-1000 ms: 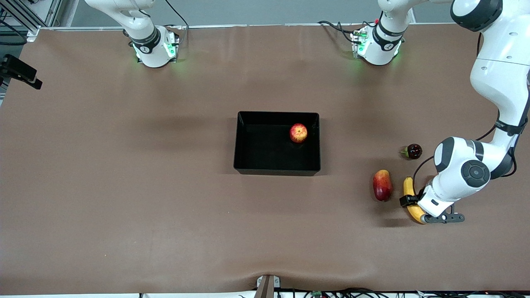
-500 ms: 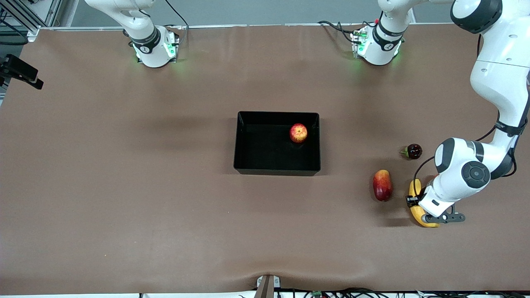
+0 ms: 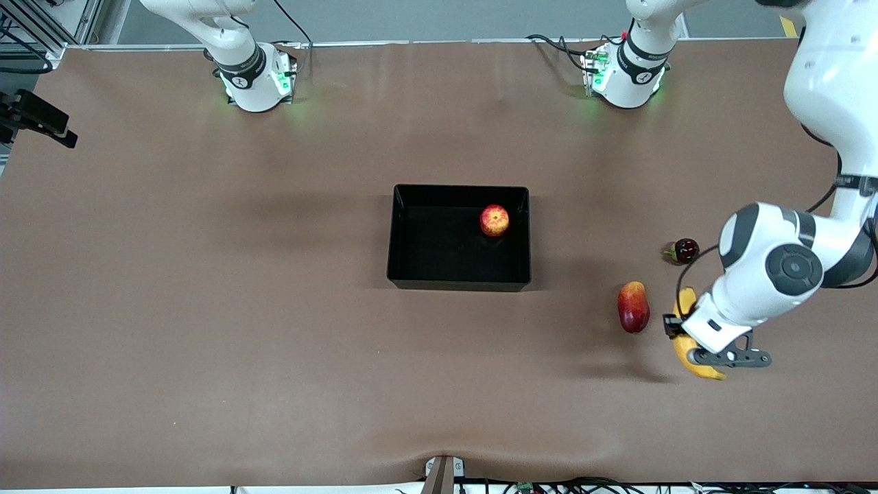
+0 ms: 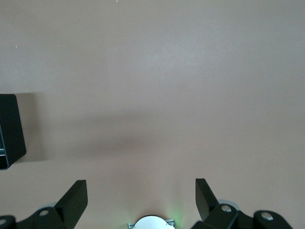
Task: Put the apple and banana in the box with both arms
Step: 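Carry the banana over the box with the left gripper, then lower the banana into the box and open the left gripper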
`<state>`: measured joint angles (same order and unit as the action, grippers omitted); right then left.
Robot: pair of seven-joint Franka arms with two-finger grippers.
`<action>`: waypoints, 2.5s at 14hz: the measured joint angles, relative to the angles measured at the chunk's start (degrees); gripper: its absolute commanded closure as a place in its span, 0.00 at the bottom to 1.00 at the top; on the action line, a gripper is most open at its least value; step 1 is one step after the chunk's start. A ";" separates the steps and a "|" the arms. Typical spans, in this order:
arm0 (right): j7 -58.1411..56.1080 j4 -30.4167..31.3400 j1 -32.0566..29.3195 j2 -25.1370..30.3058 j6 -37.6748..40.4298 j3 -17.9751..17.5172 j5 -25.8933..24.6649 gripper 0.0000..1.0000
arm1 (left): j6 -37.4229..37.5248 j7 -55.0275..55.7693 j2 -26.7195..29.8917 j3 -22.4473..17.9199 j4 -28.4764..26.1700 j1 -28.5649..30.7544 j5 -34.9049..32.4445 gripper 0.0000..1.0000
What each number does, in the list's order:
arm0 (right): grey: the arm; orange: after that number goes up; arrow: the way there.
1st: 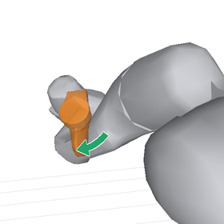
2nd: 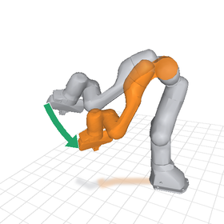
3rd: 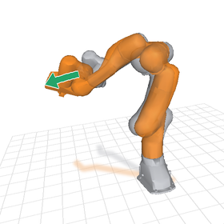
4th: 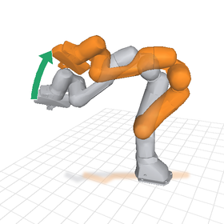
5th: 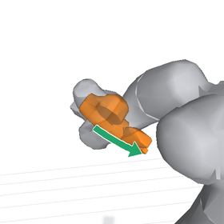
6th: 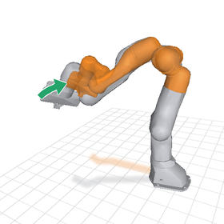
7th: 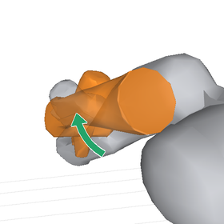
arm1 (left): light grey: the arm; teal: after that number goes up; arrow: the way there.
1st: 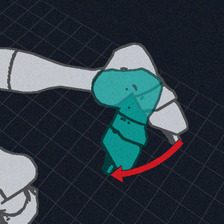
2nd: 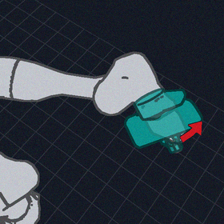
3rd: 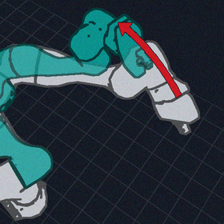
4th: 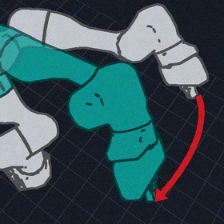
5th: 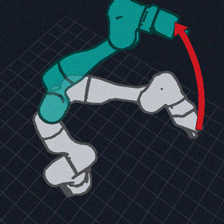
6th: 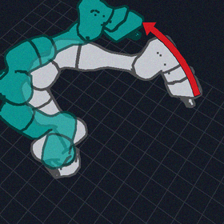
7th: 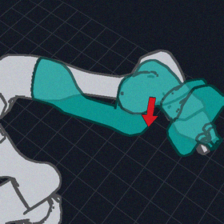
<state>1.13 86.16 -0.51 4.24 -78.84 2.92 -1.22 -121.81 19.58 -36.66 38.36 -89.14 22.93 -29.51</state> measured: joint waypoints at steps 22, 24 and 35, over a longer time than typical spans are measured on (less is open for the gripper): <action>0.00 0.00 0.02 0.00 0.41 0.03 0.05 0.00 | 5.37 52.81 -1.75 -7.06 3.75 -51.31 1.30 1.00; 0.00 0.00 0.02 0.00 0.41 0.03 0.05 0.00 | 2.96 54.23 -2.73 -10.57 4.01 -54.58 1.30 1.00; 0.00 0.00 0.02 0.00 0.42 0.03 0.05 0.00 | -6.38 54.40 -7.32 -17.86 4.35 -59.70 1.29 1.00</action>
<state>1.13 86.16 -0.49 4.24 -78.42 2.95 -1.17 -128.19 73.97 -43.97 20.51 -84.79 -36.77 -28.23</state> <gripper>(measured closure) 0.000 0.630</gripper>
